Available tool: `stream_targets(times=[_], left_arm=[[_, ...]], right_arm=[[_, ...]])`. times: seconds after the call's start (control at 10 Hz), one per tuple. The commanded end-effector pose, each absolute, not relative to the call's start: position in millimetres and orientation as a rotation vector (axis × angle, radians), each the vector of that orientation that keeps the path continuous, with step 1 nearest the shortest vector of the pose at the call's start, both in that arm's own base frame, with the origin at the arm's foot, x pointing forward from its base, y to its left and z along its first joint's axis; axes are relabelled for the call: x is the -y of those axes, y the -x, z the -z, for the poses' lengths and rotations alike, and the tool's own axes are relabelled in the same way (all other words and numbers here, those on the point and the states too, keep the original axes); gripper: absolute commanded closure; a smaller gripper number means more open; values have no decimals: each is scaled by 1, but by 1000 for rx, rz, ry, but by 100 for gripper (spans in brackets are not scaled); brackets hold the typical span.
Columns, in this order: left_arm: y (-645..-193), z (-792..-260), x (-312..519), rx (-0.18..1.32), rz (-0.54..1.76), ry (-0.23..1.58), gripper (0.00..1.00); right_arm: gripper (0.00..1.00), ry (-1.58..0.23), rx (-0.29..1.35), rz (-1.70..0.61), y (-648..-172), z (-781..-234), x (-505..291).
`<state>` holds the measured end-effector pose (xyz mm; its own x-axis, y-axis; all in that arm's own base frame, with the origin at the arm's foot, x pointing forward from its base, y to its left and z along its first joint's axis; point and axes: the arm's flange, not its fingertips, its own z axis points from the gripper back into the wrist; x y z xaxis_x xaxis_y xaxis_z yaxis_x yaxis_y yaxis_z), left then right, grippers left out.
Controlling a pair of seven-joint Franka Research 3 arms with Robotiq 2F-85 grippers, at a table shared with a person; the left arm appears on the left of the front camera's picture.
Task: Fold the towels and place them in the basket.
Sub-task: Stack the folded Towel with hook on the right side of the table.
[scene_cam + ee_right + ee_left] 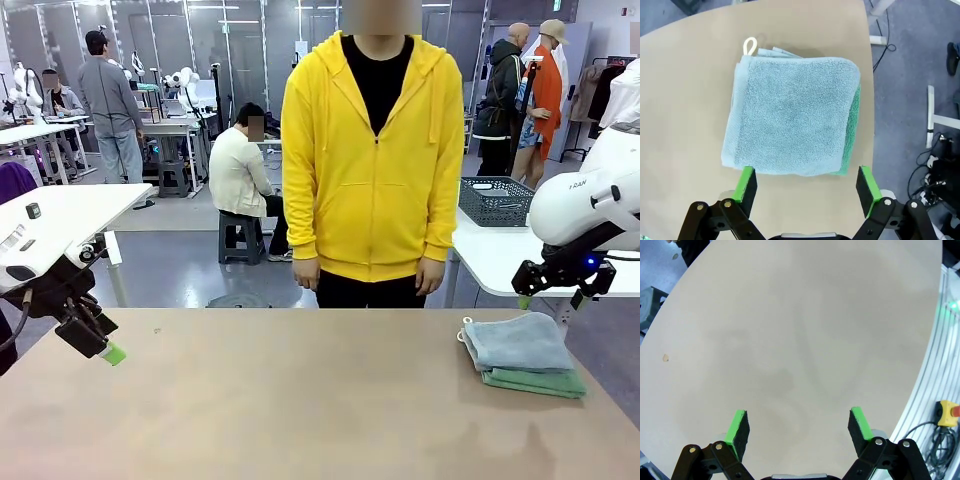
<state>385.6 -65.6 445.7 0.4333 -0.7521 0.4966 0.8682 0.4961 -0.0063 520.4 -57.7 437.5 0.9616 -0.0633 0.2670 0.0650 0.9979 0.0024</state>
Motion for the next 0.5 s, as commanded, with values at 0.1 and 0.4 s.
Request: stream_targets(times=[0.1, 0.4], left_arm=[[-386, -446, 68, 460, 1016, 274, 0], [-386, -446, 68, 460, 1016, 274, 0]], right_arm=[[0, 7, 266, 57, -520, -441, 59], [0, 7, 266, 57, -520, -441, 59]])
